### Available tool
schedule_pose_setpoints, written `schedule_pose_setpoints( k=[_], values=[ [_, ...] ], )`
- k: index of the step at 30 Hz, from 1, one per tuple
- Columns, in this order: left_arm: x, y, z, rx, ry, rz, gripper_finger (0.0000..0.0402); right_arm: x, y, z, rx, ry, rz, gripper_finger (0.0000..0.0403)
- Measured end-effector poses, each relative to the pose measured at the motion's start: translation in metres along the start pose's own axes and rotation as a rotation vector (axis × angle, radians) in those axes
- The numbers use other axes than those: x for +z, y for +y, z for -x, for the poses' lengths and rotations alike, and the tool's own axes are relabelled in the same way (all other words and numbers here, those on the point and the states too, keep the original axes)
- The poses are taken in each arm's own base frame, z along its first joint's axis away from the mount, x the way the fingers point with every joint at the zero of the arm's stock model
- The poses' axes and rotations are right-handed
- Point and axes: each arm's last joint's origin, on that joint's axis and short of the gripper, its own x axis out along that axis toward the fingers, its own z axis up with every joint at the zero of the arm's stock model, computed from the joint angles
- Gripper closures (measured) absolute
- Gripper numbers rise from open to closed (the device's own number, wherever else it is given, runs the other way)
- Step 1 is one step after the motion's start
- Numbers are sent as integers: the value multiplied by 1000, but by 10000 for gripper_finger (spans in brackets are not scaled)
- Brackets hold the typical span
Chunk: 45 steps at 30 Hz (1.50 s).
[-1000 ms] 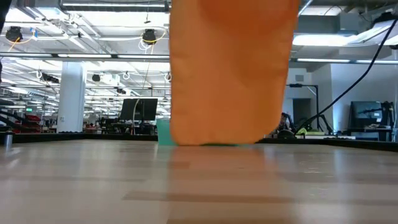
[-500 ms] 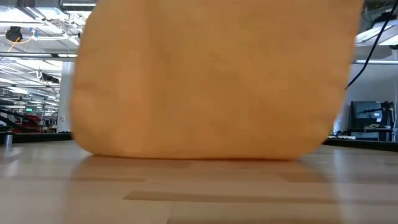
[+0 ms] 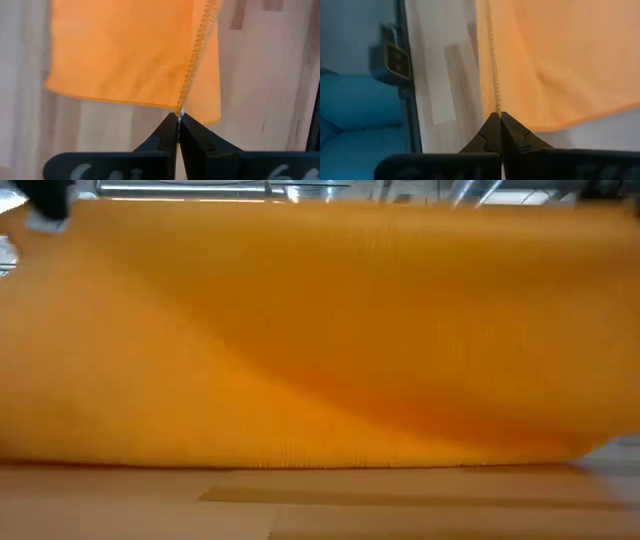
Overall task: Roll microfiber towels into tight, uniform cylinder then place into a basket
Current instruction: Fold the orange towel
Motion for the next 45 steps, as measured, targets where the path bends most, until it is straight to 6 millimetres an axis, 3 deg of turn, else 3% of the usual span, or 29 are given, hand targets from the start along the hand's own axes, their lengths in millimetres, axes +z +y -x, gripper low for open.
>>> schedule_pose_setpoints(
  k=[4, 8, 13, 17, 20, 23, 30, 38, 45],
  values=[
    [-7, -10, -15, -57, -21, 41, 398, -8, 7, -32, -32, 87, -2, 398],
    [-9, -14, -23, -98, -23, 55, 398, -3, 11, -45, -66, 128, 33, 393],
    [-9, -10, -25, -60, -30, 59, 398, 13, 9, -35, -151, 167, 66, 392],
    [-4, -3, -27, -14, -44, 28, 398, 29, -2, -14, -269, 196, 122, 398],
    [0, 6, -30, 45, -46, 21, 398, 42, -18, -4, -371, 219, 136, 393],
    [3, 18, -33, 143, -51, 35, 398, 54, -37, -7, -467, 246, 144, 391],
    [16, 38, -42, 217, -51, 88, 398, 69, -87, -38, -554, 317, 118, 397],
    [5, 62, -81, 282, 68, 172, 398, 77, -109, -54, -561, 267, 89, 399],
    [3, 79, -95, 370, 69, 196, 398, 85, -131, -62, -570, 257, 38, 395]
  ],
)
